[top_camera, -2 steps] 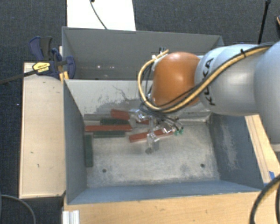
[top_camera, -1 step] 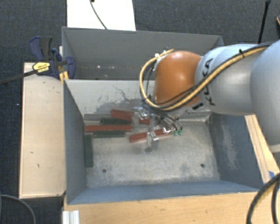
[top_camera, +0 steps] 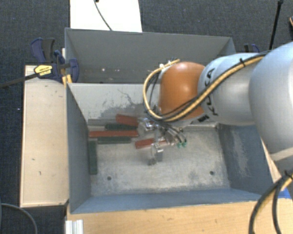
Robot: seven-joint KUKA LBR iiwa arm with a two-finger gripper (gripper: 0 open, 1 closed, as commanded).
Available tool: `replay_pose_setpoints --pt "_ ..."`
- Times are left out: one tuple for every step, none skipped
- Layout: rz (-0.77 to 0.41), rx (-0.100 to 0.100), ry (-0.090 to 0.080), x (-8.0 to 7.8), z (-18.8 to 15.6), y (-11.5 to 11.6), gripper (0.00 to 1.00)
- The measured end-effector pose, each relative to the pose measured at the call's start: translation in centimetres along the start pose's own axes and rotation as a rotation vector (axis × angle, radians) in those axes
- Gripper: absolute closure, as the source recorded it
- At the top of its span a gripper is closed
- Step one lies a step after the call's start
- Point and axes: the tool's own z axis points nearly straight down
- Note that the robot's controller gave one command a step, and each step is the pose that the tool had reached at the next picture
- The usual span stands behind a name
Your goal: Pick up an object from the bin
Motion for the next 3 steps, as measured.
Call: replay_pose_setpoints --pt "0.003 0.0 0.0 0.0 0.0 0.0 0.0" --pt "0.005 0.001 -0.002 -0.1 -0.1 0.0 1.0" --pt "0.011 0.002 -0.01 -0.3 -6.5 0.0 1.0"
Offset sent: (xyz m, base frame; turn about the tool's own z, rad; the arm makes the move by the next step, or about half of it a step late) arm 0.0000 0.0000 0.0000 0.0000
